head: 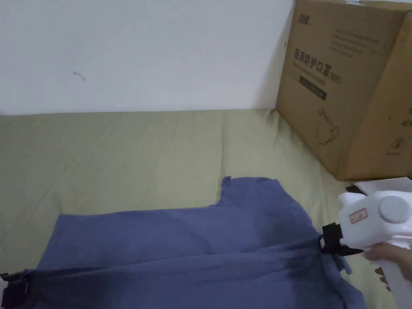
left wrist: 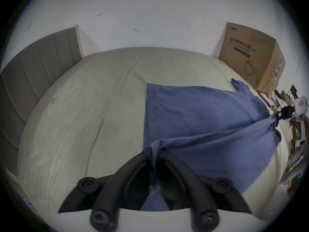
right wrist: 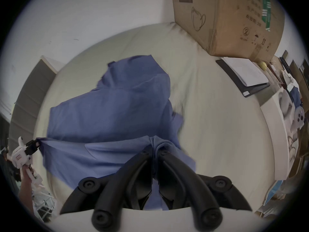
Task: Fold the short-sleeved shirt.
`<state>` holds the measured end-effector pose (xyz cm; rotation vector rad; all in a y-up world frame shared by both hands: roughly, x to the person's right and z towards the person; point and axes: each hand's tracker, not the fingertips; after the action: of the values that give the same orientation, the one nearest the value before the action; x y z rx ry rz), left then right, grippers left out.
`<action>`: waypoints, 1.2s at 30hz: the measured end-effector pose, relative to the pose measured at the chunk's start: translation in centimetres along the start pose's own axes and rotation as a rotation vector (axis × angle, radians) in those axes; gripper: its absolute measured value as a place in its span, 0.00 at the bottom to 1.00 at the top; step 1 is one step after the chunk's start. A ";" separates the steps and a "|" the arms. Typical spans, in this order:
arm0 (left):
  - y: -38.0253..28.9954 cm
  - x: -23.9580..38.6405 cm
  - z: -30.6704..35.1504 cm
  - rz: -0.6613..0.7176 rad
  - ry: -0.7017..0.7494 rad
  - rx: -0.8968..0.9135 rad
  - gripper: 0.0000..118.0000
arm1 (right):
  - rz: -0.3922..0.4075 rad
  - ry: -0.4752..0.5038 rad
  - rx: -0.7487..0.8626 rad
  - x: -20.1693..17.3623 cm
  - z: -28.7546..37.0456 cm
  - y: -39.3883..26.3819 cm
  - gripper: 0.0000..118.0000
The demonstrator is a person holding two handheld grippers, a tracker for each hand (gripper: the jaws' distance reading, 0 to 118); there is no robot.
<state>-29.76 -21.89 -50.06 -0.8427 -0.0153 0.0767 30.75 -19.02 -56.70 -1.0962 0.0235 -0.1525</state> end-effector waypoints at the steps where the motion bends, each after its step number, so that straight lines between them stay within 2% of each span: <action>1: 0.4 0.0 -0.8 0.011 0.010 -0.003 0.37 | -0.022 -0.017 -0.005 -0.1 -1.2 0.4 0.26; 2: 0.7 -0.1 -1.5 0.019 0.018 0.002 0.59 | -0.046 -0.026 0.002 -0.1 -2.1 0.5 0.41; 3: 0.9 -0.2 -2.0 0.025 0.023 0.004 0.78 | -0.076 -0.041 0.023 0.5 -3.2 0.8 0.61; 4: 1.0 -0.2 -2.4 0.028 0.025 0.006 0.93 | -0.104 -0.051 0.058 0.8 -3.6 0.8 0.89; 5: 0.9 -0.2 -2.6 0.031 0.035 0.015 0.95 | -0.131 -0.057 0.096 1.0 -3.8 0.7 0.99; 8: 0.5 -0.2 -1.5 0.024 0.022 0.093 0.95 | -0.162 -0.062 0.232 1.4 -2.5 -0.4 1.00; 11: -0.6 0.4 1.1 0.049 -0.021 0.111 0.95 | -0.149 -0.022 0.319 0.9 0.5 -2.1 0.97; 14: -3.0 1.8 6.1 0.045 -0.084 0.207 0.94 | -0.129 0.078 0.411 -0.4 5.1 -5.7 0.96; 15: -4.3 2.5 8.2 0.048 -0.082 0.279 0.92 | -0.100 0.117 0.463 -1.2 7.0 -7.4 0.93; 17: -7.1 4.1 12.1 0.067 -0.079 0.383 0.73 | -0.042 0.227 0.655 -2.5 10.6 -12.0 0.75; 18: -8.5 4.8 13.8 0.080 -0.093 0.423 0.55 | -0.018 0.258 0.706 -3.0 12.0 -13.9 0.62; 19: -9.8 5.4 15.5 0.088 -0.107 0.454 0.20 | -0.009 0.260 0.755 -4.0 13.4 -15.9 0.43; 20: -11.1 5.9 16.7 0.083 -0.093 0.486 0.00 | -0.009 0.255 0.791 -4.7 14.5 -17.8 0.25; 21: -12.5 6.6 18.4 0.081 -0.042 0.513 0.00 | -0.009 0.260 0.813 -5.2 15.6 -19.5 0.03; 23: -14.2 7.1 21.2 0.085 -0.053 0.588 0.00 | -0.012 0.246 0.834 -6.6 17.3 -21.8 0.00; 26: -14.9 6.8 23.7 0.079 0.001 0.681 0.00 | 0.009 0.295 0.854 -7.5 19.1 -24.1 0.00; 28: -13.1 6.0 24.0 0.089 -0.003 0.661 0.00 | 0.024 0.307 0.843 -7.7 19.5 -24.4 0.00; 30: -9.9 3.9 22.6 0.161 -0.072 0.499 0.00 | 0.048 0.320 0.813 -8.1 20.1 -24.2 0.00; 33: -5.5 0.7 17.0 0.234 -0.101 0.096 0.00 | 0.080 0.327 0.809 -8.2 20.4 -23.8 0.00; 34: -4.9 -0.4 14.9 0.255 -0.092 -0.002 0.08 | 0.080 0.326 0.809 -8.3 20.5 -23.8 0.00; 35: -4.7 -1.5 12.9 0.259 -0.086 -0.038 0.29 | 0.074 0.339 0.799 -7.7 20.1 -23.9 0.00; 36: -4.9 -1.7 11.5 0.242 -0.053 -0.056 0.38 | 0.059 0.366 0.778 -7.6 20.0 -23.8 0.00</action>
<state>-31.66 -16.68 -38.77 -0.8959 0.0349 0.3278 22.44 -11.02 -26.85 -0.2807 0.3009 -0.2788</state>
